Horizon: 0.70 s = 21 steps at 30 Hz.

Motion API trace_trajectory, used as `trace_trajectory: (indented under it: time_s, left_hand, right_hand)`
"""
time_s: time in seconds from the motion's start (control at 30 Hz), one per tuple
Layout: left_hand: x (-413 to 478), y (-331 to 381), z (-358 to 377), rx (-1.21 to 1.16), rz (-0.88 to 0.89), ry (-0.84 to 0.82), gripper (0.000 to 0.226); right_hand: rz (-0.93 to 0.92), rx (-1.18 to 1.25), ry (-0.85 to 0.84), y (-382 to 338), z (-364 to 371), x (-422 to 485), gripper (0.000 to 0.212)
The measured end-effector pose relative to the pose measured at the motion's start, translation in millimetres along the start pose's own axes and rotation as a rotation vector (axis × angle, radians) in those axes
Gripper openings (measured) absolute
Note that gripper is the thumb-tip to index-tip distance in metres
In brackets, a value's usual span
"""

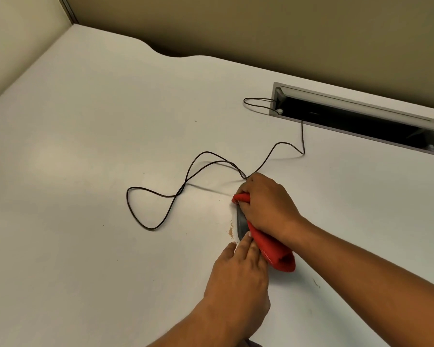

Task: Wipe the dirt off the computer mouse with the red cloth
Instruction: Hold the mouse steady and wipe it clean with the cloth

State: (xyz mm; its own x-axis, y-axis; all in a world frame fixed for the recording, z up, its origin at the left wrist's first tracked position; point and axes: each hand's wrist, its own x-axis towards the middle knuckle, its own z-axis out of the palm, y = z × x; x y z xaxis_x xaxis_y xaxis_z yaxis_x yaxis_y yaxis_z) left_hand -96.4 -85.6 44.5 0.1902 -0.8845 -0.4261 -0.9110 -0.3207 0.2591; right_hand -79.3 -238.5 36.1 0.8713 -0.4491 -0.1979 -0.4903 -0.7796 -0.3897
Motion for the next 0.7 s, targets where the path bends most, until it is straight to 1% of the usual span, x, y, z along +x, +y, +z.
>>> trace_trajectory:
  time_s: [0.17,0.3,0.43,0.5,0.57,0.63,0.7]
  left_hand:
    - [-1,1,-2,-0.002,-0.003,0.015,0.073]
    - [-4,-1,-1,-0.002,0.000,0.040,0.070]
    - [-8,-12,2,-0.013,0.021,0.167,0.069]
    - [-10,-17,-1,-0.021,0.041,0.162,0.070]
    - [-10,-18,-1,-0.038,0.051,0.103,0.073]
    - [-10,-17,-3,-0.042,0.055,0.108,0.076]
    - [-10,-16,-2,-0.063,0.051,0.108,0.077]
  right_hand:
    - [0.042,0.037,-0.016,-1,-6,10,0.012]
    - [0.062,0.112,0.072,7,-16,-5,0.015]
    - [0.038,0.122,0.087,10,-8,-38,0.014]
    - [0.020,0.127,0.097,12,1,-46,0.017]
    - [0.019,0.145,0.133,18,5,-43,0.017]
    - [0.047,0.187,0.189,25,7,-34,0.012]
    - [0.106,0.247,0.206,31,6,-22,0.009]
